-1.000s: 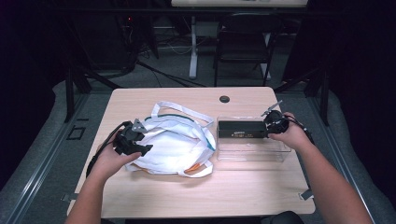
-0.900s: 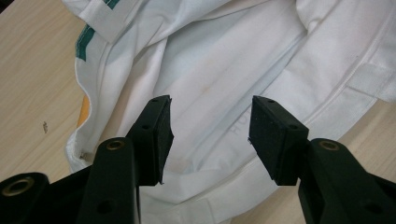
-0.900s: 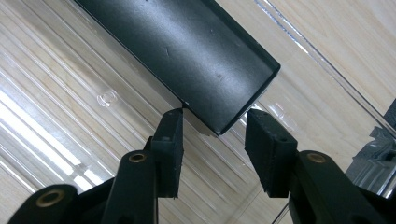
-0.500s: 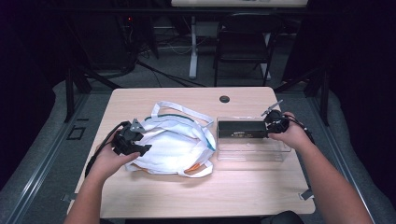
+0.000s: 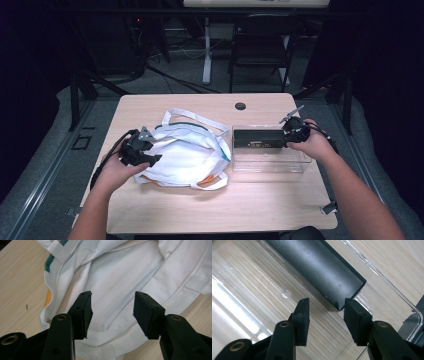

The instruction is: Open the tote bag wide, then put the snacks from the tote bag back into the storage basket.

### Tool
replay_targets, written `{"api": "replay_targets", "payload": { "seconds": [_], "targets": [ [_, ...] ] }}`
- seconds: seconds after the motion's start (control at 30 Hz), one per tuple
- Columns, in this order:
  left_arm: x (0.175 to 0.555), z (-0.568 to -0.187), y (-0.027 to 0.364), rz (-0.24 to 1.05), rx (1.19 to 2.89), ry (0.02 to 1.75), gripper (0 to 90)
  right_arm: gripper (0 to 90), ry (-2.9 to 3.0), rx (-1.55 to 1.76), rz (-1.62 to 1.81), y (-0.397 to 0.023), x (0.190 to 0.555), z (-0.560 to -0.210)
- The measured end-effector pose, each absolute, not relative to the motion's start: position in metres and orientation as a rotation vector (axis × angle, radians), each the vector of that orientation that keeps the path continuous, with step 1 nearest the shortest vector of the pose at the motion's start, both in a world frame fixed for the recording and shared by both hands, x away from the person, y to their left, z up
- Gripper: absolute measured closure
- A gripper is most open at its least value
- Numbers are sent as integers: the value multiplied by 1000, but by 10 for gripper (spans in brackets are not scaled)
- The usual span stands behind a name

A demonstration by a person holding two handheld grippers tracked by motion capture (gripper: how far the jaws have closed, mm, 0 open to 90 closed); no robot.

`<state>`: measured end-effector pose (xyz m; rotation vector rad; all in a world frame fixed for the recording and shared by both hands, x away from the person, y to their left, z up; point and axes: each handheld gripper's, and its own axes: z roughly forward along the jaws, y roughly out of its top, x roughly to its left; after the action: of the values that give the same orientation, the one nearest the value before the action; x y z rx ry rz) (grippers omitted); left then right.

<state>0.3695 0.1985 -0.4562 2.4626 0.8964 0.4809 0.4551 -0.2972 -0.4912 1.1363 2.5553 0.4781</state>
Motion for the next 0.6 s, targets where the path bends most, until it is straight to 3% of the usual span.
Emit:
{"api": "replay_targets", "payload": {
  "seconds": [0.17,0.6],
  "targets": [
    [371,-456,198,482,2462,895,491,656,2543,1173,524,-292,447,-479],
    [371,-454,200,483,2456,896,491,720,2528,1139,548,-277,430,-462]
  ]
}}
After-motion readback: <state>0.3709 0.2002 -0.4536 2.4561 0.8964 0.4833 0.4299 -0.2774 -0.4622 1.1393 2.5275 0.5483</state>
